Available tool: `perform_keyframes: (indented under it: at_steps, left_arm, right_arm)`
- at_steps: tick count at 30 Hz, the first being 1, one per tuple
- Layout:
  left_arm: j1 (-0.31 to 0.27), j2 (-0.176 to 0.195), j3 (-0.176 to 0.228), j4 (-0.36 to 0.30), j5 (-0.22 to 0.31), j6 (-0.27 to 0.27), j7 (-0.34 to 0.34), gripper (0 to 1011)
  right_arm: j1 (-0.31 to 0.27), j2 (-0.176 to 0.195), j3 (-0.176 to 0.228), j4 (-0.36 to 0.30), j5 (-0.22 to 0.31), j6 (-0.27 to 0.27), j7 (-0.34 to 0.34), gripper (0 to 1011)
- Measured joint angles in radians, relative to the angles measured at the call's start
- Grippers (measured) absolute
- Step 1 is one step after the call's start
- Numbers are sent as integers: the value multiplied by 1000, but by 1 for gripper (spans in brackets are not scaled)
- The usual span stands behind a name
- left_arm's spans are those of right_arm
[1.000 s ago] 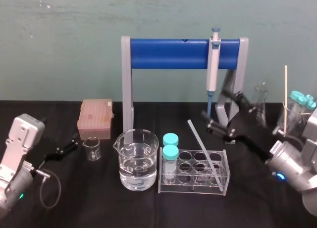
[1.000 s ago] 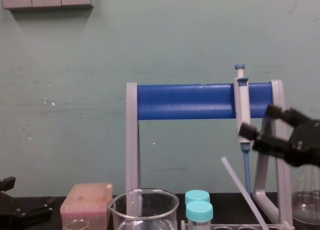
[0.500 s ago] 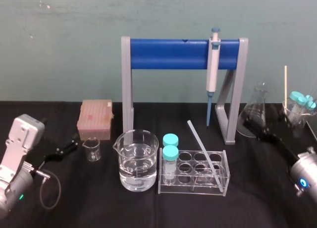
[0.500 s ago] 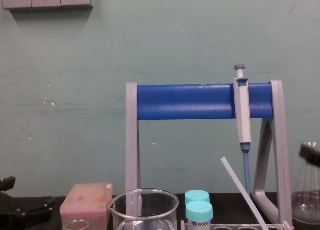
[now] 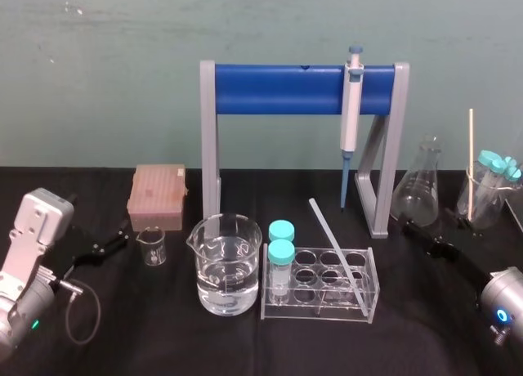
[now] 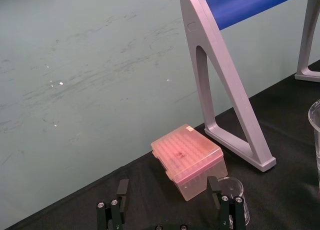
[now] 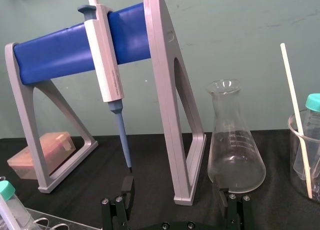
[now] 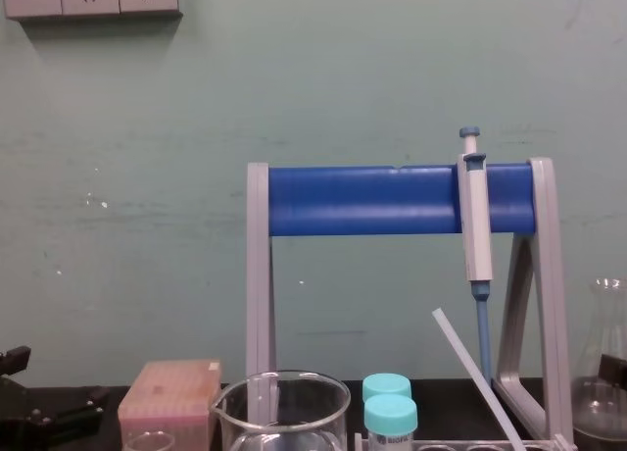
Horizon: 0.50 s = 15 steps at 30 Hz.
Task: Pick up the stirring rod with one hand, then place it down.
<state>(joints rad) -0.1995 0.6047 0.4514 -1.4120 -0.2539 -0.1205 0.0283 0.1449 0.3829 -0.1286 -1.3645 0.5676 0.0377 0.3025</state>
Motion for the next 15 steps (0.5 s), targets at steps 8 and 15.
perform_keyframes:
  at_steps: [8,15]
  left_arm:
    - [0,0,0,0,0,0,0,1000]
    - [0,0,0,0,0,0,0,1000]
  right_arm:
    - [1,-1,-1,0,-1,-7,3,1003]
    - [1,-1,-1,0,-1,-10,4,1003]
